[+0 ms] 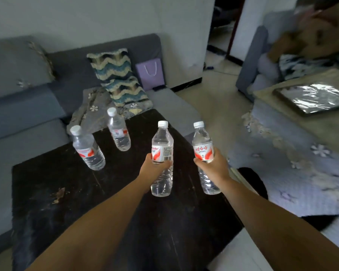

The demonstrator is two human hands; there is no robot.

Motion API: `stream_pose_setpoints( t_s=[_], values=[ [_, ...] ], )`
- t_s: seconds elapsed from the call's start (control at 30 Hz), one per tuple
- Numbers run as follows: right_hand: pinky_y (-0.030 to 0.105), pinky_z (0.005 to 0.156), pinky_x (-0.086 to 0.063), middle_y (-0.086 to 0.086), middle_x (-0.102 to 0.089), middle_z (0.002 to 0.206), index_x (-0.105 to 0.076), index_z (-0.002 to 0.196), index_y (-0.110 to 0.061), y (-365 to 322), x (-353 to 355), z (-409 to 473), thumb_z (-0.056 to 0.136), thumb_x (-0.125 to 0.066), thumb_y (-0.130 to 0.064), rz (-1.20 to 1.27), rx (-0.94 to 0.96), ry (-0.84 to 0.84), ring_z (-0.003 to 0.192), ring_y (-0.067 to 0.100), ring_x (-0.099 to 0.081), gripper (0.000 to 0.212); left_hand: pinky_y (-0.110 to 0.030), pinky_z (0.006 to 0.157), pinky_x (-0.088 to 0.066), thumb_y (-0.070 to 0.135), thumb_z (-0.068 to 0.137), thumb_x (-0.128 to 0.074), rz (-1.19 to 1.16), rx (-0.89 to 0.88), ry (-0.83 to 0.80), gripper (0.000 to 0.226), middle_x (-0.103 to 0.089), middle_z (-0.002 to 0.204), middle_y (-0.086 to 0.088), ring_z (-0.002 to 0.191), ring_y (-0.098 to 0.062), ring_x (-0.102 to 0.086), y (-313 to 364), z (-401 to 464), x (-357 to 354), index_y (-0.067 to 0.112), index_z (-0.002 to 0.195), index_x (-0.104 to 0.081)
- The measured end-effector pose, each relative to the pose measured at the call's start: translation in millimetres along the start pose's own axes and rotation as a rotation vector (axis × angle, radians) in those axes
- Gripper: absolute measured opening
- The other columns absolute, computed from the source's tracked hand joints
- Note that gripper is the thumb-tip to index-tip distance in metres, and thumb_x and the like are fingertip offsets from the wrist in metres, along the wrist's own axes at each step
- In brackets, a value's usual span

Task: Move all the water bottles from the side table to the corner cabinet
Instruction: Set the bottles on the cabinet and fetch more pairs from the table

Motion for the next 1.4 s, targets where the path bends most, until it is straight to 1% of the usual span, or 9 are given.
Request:
stream_pose_setpoints(
  t_s=[0.07,0.17,0.3,0.43,0.63,0.8,0.93,1.07,1.4],
  values=[
    [0.034,0.085,-0.052,0.005,-0.065,0.109,-0.054,0.119,-0.016,13.9,30.0,-22.1,0.069,-0.083,-0.032,0.007,-0.058,0.075,0.097,0.021,-0.064,0.06,-0.048,0.093,-0.054,0.029,0.074,-0.078,0.061,-0.037,-0.118,0.055,-0.069,0.109,-0.007,0.099,-0.024,-0.068,7.6,-12.4,-25.5,0.014,0.121,-0.054],
    [0.024,0.071,-0.05,-0.001,-0.066,0.099,-0.056,0.117,-0.014,35.7,74.6,-53.9,0.067,-0.083,-0.03,0.027,-0.144,0.188,0.087,0.014,-0.065,0.059,-0.046,0.086,-0.058,0.027,0.073,-0.077,0.158,-0.105,-0.272,0.041,-0.072,0.096,-0.006,0.087,-0.023,-0.071,18.2,-31.2,-68.5,0.013,0.109,-0.063],
    [0.042,0.093,-0.053,0.009,-0.064,0.114,-0.054,0.124,-0.012,75.4,129.3,-104.0,0.071,-0.082,-0.031,0.042,-0.272,0.299,0.104,0.026,-0.063,0.063,-0.044,0.09,-0.056,0.028,0.074,-0.079,0.272,-0.136,-0.467,0.05,-0.071,0.103,-0.009,0.094,-0.024,-0.07,23.0,-61.1,-136.2,0.009,0.116,-0.059],
    [0.016,0.068,-0.045,-0.003,-0.064,0.098,-0.055,0.106,-0.021,125.2,194.4,-182.0,0.072,-0.082,-0.03,0.064,-0.351,0.503,0.088,0.015,-0.061,0.045,-0.046,0.091,-0.055,0.023,0.076,-0.077,0.364,-0.207,-0.656,0.044,-0.071,0.104,-0.01,0.095,-0.026,-0.069,24.3,-117.1,-218.5,0.01,0.114,-0.06],
    [0.014,0.06,-0.042,0.0,-0.064,0.1,-0.053,0.113,-0.015,192.2,281.6,-334.5,0.069,-0.083,-0.036,0.097,-0.515,0.797,0.082,0.014,-0.059,0.057,-0.02,0.059,-0.056,0.018,0.08,-0.075,0.479,-0.349,-0.985,0.014,-0.073,0.078,0.005,0.069,-0.007,-0.069,0.6,-235.7,-328.4,0.02,0.09,-0.067],
    [0.027,0.074,-0.047,0.004,-0.063,0.11,-0.05,0.123,-0.014,232.5,331.5,-498.8,0.07,-0.082,-0.042,0.086,-0.711,1.016,0.092,0.019,-0.06,0.069,-0.04,0.077,-0.052,0.024,0.069,-0.08,0.632,-0.325,-1.245,0.04,-0.071,0.091,-0.011,0.082,-0.029,-0.068,-42.6,-371.5,-403.5,0.01,0.101,-0.063],
    [0.029,0.078,-0.045,0.009,-0.059,0.115,-0.047,0.129,-0.015,246.6,347.5,-626.9,0.07,-0.081,-0.042,0.13,-0.888,1.204,0.098,0.024,-0.059,0.072,-0.023,0.064,-0.053,0.024,0.069,-0.08,0.676,-0.464,-1.456,0.033,-0.071,0.078,0.009,0.073,-0.008,-0.068,-79.5,-487.7,-445.7,0.024,0.095,-0.06],
    [0.031,0.076,-0.049,0.002,-0.061,0.107,-0.049,0.125,-0.017,244.6,339.9,-746.4,0.067,-0.08,-0.044,0.157,-1.023,1.442,0.09,0.019,-0.06,0.071,-0.043,0.093,-0.053,0.034,0.07,-0.078,0.844,-0.551,-1.684,0.063,-0.064,0.117,-0.004,0.107,-0.026,-0.064,-118.0,-603.6,-471.2,0.017,0.124,-0.05],
    [0.037,0.089,-0.055,0.005,-0.061,0.117,-0.046,0.131,-0.016,225.8,263.6,-990.6,0.07,-0.082,-0.041,0.301,-1.327,1.921,0.102,0.021,-0.062,0.075,-0.032,0.086,-0.054,0.037,0.066,-0.083,1.064,-0.768,-2.2,0.065,-0.069,0.115,-0.002,0.091,-0.016,-0.067,-236.4,-858.7,-460.2,0.021,0.124,-0.058]
  ],
)
Point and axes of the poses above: each hand's wrist, its own z-axis towards the middle knuckle, its own x-axis out of the back of the hand, y = z × x, the point moved 2 cm from there along z, towards the middle knuckle
